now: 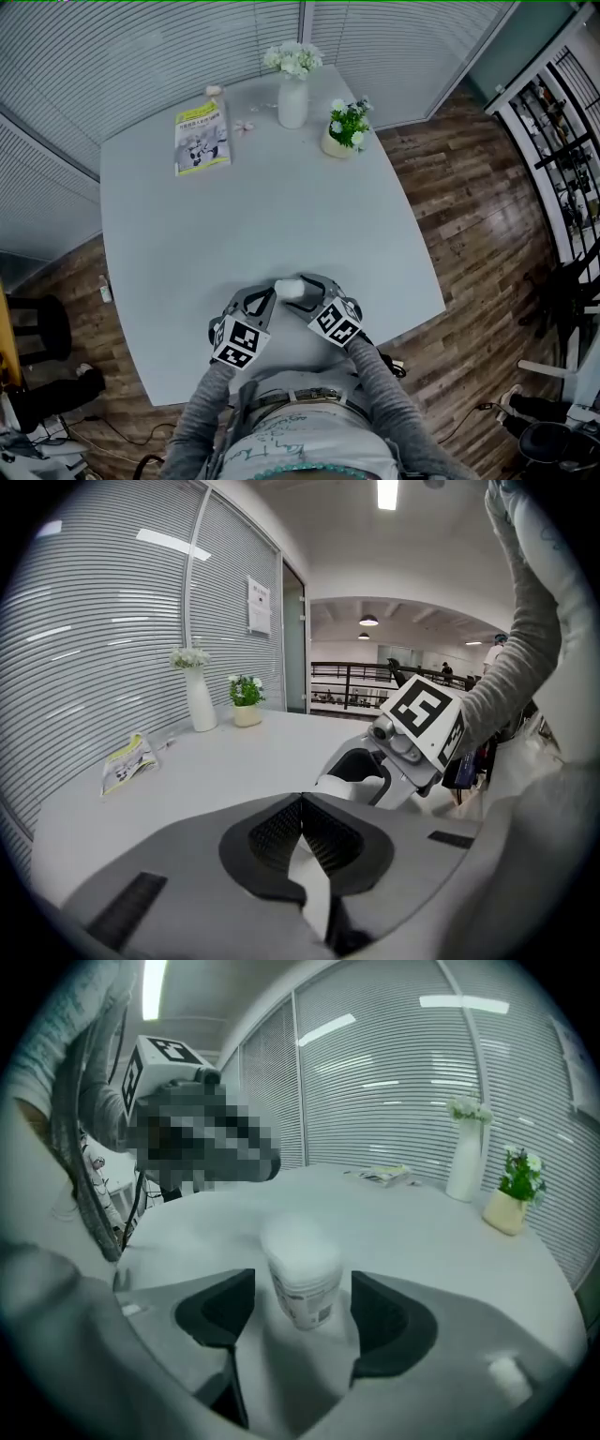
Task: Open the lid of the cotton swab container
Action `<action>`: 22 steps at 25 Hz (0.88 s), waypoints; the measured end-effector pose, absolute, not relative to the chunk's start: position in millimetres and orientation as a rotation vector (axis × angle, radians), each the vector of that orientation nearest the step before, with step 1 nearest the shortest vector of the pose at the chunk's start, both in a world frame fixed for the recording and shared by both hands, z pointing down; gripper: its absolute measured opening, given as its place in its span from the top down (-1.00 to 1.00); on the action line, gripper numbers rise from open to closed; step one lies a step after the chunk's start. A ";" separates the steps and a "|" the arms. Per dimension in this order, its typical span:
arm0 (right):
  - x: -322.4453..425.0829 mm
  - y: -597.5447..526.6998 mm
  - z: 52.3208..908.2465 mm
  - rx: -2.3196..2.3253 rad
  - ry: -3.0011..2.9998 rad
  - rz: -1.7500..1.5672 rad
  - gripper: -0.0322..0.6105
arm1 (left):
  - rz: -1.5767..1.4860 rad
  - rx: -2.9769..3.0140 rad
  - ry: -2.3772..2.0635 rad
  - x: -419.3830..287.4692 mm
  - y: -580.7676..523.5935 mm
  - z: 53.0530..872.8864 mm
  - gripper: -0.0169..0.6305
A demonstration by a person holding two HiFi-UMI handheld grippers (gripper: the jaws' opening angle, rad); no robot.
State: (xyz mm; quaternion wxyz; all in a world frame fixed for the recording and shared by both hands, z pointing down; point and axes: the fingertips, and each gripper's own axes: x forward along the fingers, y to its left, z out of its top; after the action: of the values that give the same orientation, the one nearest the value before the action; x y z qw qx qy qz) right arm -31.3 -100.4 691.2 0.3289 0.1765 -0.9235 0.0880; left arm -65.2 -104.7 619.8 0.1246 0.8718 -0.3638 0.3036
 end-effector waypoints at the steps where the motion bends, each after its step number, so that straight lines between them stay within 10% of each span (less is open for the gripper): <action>1: -32.4 -102.7 692.1 0.459 -2.418 0.231 -0.06 | 0.882 2.539 -1.065 -66.0 -105.8 619.1 0.95; 15: -46.9 -99.6 699.1 0.332 -2.410 0.131 0.14 | 1.108 2.681 -0.907 -63.8 -101.7 622.1 0.91; 22: -49.0 -93.9 700.3 0.309 -2.415 0.111 0.15 | 1.369 2.799 -0.580 -48.5 -83.2 631.7 0.58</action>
State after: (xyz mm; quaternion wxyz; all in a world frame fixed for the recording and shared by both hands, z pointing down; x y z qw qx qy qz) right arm -49.0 -93.9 700.3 0.3451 0.1189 -0.9300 0.0426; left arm -48.5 -83.2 631.7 -0.0139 0.8831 -0.1830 0.4318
